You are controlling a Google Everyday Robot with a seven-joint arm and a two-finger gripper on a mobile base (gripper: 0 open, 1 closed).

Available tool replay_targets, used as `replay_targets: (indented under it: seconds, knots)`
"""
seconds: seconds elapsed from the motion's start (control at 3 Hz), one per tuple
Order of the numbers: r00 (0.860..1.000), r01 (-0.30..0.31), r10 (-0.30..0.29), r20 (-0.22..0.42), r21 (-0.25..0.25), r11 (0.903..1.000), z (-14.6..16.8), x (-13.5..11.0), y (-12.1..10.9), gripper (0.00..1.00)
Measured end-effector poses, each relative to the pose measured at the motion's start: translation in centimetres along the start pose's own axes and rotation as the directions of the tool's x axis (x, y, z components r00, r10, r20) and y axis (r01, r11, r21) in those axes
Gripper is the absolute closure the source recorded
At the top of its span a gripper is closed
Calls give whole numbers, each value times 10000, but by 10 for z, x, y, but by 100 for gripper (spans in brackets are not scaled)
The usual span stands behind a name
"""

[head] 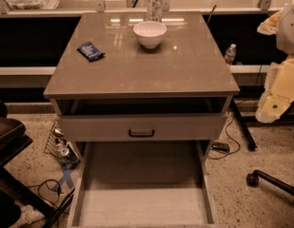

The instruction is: Place rxbar blueberry into middle drawer

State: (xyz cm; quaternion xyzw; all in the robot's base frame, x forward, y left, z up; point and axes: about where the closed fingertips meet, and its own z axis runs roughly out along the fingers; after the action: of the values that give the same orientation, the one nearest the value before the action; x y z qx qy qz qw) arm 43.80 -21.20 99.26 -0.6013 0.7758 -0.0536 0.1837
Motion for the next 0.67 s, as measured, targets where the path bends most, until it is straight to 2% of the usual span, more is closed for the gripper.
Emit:
replay_targets:
  seconds: [0.33, 0.67]
  knots:
    - [10000, 0, 0, 1, 2, 10000, 0, 0, 0, 0]
    - [9994, -62, 56, 352, 169, 9998, 15, -9, -18, 0]
